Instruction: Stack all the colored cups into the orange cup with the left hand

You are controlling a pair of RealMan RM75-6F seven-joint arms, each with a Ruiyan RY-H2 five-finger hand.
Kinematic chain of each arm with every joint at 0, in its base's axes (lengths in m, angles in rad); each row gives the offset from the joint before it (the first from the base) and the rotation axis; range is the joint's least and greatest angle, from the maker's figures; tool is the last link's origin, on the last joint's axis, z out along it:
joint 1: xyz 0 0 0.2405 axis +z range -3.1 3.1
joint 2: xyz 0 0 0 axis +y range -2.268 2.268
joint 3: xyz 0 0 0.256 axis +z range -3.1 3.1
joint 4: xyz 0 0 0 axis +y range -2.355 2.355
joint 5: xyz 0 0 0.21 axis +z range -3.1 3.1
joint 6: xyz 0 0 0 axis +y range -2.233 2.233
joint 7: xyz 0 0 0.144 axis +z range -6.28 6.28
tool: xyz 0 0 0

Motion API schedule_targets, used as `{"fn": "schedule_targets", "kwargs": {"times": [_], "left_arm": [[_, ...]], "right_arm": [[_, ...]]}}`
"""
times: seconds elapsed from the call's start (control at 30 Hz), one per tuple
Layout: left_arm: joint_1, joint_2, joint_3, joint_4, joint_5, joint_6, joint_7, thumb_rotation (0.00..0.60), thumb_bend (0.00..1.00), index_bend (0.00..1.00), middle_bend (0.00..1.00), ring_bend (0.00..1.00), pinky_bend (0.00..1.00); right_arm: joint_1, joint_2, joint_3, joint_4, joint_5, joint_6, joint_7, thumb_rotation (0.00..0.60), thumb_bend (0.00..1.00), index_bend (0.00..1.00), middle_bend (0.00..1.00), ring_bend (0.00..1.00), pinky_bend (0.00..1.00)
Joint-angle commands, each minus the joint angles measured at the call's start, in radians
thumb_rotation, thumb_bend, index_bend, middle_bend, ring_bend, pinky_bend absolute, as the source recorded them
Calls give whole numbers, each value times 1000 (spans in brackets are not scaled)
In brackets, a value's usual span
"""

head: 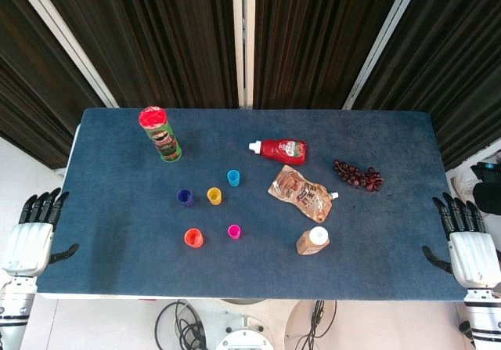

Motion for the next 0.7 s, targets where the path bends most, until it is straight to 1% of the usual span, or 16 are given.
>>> {"fn": "schedule_targets", "kwargs": {"times": [0.03, 0.4, 0.6, 0.7], "left_arm": [[0, -1, 3, 3, -1, -3, 1, 600, 127, 0, 0, 0, 0], [-12, 8, 0, -22, 22, 1, -10, 600, 128, 0, 0, 0, 0], [-50, 39, -15, -70, 14, -51, -34, 600, 127, 0, 0, 0, 0], [-85, 55, -35, -98, 2, -91, -29, 600, 128, 1, 0, 0, 3]], "right_arm": [[2, -3, -1, 4, 1, -5, 2, 600, 146, 0, 0, 0, 0], [4, 3, 1, -5, -10, 1, 10, 600, 146, 0, 0, 0, 0], [2, 7, 2, -7, -11, 4, 13, 600, 146, 0, 0, 0, 0], [3, 8, 1, -6, -9, -1, 12, 600, 146, 0, 0, 0, 0]]}}
